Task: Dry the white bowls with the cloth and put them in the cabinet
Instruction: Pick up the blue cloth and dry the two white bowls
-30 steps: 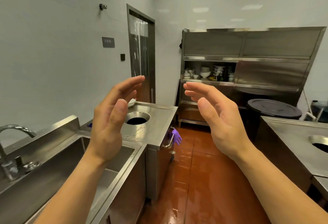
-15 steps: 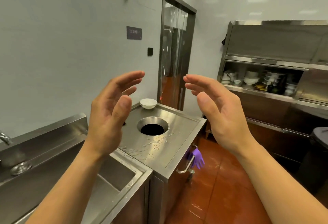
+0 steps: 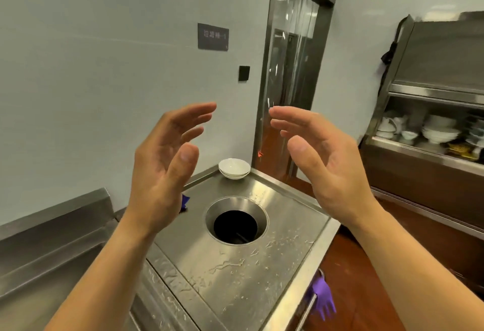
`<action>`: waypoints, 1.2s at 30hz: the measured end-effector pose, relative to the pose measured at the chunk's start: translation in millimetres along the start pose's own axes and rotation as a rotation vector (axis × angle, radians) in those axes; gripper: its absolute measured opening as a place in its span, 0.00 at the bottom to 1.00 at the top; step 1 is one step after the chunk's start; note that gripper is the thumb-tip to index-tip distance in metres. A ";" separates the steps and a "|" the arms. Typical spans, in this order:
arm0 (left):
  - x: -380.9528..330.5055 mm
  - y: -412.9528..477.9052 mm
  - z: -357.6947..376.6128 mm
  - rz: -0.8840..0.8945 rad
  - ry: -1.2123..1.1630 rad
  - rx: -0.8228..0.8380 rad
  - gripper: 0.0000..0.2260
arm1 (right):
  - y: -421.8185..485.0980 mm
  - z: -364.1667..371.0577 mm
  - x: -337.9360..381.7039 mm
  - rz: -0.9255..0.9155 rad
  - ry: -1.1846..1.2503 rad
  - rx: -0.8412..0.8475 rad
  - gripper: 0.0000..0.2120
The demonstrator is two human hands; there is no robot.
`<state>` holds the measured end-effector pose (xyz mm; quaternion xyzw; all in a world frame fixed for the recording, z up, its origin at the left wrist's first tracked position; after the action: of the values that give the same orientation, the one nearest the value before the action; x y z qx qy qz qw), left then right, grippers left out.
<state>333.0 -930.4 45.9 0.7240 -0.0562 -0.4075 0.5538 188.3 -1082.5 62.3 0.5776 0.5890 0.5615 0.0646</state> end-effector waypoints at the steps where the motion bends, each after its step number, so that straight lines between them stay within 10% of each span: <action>1: 13.8 5.8 1.5 -0.008 0.017 -0.001 0.27 | 10.1 4.0 -17.5 0.003 0.016 0.018 0.28; 15: 168.8 48.5 41.9 -0.183 0.330 -0.283 0.26 | 135.8 42.7 -236.7 -0.087 0.437 0.331 0.22; 36: 336.5 -1.3 -53.0 -0.398 0.539 -0.482 0.26 | 184.9 236.0 -370.8 0.012 0.648 0.554 0.23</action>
<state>589.8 -1069.1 -129.9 0.6511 0.3291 -0.3037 0.6128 592.0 -1278.3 -99.1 0.3702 0.7042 0.5348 -0.2847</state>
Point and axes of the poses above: each hand's wrist, its own y-axis towards the middle knuckle, its own z-axis out of the palm, x = y × z, the point moved 9 cm from there along y, towards the middle knuckle, and after that the axes turned 1 degree about -z, right-handed, at the moved point
